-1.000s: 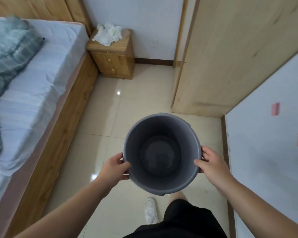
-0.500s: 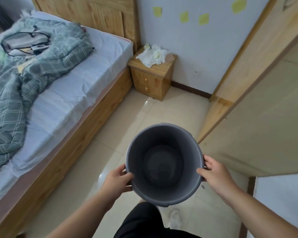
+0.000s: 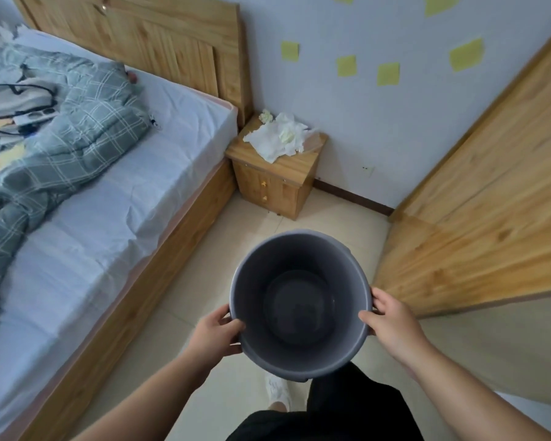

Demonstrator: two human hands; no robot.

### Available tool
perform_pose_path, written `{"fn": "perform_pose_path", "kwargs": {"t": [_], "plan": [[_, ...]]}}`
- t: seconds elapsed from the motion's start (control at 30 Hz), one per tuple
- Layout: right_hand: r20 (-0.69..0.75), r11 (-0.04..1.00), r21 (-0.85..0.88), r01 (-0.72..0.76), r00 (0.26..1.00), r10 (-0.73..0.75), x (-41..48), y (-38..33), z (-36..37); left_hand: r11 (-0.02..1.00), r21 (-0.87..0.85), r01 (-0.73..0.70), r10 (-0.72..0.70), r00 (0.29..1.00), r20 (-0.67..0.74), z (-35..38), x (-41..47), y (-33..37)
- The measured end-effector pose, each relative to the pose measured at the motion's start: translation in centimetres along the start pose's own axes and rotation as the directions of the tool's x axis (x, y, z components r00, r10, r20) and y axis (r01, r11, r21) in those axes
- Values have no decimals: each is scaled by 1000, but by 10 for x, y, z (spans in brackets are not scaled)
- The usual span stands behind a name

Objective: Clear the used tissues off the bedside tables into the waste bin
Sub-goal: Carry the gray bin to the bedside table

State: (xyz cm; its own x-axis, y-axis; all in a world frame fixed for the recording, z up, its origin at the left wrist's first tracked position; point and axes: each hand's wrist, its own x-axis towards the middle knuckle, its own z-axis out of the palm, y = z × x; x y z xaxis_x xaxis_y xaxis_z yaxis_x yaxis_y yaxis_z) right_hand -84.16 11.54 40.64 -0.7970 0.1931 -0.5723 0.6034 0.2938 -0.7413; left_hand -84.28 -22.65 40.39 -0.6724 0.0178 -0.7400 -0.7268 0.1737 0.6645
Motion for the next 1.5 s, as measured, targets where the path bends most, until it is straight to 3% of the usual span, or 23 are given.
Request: {"fn": "perform_pose_path", "kwargs": {"t": [0.17,0.67,0.8,1.03,1.17,1.33,1.5], "plan": [[29,1000,-26,-12,999,13,87,-39,-2,1000,13,7,-6,1000,-16,-7,59,61],[277,979,-205,23,960,35,323,-202,14,976,-199,91,-126,977,-171,-34,217,190],[272,975,-211,-73,953,130,375,-231,47,961,-238,139,-181,970,-163,-59,271,200],[263,917,-94,-388,878,399,495,-218,139,936,-269,225,-269,953,-138,-94,410,166],[242,886,-134,-444,852,464,571,-176,192,914,-301,273,-329,932,-154,-99,504,115],[299,867,-317,-384,827,475,667,-109,248,880,-389,272,-376,900,-220,-91,611,38],[334,870,-392,-299,835,438,729,-64,281,839,-462,288,-412,890,-194,-79,679,-11]]}}
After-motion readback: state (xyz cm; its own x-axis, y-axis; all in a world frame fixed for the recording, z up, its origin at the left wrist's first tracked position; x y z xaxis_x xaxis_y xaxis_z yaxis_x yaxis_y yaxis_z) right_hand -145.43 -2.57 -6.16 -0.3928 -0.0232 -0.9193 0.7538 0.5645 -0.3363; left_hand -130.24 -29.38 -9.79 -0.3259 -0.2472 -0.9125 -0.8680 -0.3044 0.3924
